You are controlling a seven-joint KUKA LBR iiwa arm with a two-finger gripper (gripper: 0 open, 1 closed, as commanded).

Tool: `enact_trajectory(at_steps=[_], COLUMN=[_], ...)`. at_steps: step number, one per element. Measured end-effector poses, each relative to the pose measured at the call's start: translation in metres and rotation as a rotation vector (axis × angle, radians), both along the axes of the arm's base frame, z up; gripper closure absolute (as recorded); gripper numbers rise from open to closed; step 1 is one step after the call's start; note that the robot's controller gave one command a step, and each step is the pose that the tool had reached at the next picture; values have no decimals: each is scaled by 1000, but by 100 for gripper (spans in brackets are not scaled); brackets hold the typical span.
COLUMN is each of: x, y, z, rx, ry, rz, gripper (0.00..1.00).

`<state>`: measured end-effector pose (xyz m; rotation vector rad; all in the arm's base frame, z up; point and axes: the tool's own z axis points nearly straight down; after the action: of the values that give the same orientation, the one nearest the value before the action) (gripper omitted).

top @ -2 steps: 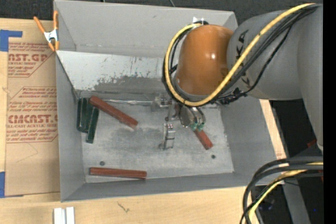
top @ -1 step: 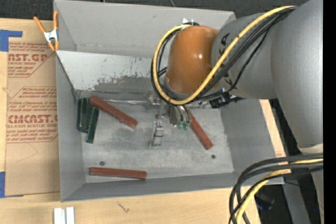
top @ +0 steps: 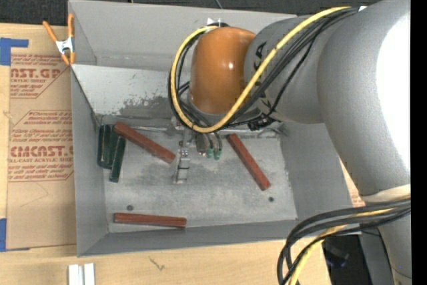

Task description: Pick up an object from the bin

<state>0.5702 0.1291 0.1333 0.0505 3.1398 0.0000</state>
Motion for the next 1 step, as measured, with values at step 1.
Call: enact_trajectory(at_steps=[1], x=[14], y=[16], z=[-46], rx=[1], ry=[-6], rz=[293], gripper=[0])
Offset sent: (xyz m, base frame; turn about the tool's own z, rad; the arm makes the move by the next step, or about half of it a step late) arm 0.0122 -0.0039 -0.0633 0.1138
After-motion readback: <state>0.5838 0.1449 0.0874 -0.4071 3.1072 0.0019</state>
